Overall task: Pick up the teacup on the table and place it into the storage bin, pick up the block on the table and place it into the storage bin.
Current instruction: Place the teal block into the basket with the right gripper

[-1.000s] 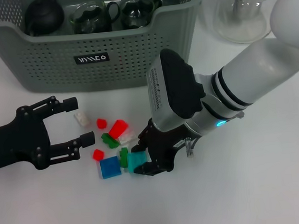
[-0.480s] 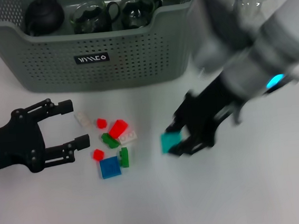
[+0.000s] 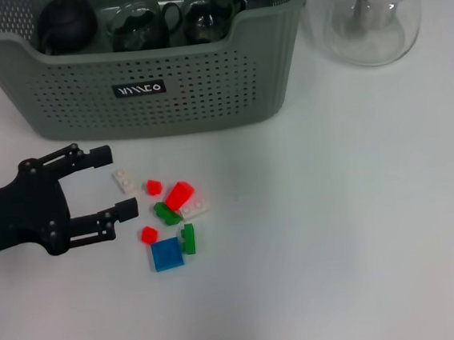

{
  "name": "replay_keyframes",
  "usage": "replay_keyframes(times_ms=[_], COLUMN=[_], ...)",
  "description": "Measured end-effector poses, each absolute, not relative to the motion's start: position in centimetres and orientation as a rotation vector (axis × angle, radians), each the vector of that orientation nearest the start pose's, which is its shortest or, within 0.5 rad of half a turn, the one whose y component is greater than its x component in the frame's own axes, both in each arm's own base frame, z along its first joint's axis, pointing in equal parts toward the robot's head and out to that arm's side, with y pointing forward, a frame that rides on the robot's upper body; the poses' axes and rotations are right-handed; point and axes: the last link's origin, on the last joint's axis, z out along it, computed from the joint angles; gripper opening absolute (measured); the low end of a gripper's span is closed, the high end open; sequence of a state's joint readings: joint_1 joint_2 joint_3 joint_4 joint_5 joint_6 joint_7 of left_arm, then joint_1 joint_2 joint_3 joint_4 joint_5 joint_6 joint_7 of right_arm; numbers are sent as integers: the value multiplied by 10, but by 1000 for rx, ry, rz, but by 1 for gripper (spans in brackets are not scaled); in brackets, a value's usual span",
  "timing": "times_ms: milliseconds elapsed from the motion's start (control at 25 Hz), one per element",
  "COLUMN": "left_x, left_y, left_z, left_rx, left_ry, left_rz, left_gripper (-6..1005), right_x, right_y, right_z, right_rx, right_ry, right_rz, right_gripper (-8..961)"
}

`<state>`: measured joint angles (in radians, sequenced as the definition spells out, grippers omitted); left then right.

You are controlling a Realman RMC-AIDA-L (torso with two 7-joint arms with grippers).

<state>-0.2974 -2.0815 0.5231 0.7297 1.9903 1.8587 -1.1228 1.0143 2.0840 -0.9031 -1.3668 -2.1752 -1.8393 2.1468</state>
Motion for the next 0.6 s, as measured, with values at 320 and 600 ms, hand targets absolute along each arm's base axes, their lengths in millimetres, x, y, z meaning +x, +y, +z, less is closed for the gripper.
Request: replay_keyframes(times_ms=[320,600], left_x=[-303,-303], left_y=[249,251], left_z=[31,29], left_rx=[-2660,-2654], left_ry=[-433,-435], left_rz=[-869,-863], left_gripper=[842,842], right_x=[-22,-10], right_y=[437,463], right_z=[5,-45], right_rx=[-2791,-2713], right_ry=[31,-36], right_rz=[38,-54], right_gripper=[424,424])
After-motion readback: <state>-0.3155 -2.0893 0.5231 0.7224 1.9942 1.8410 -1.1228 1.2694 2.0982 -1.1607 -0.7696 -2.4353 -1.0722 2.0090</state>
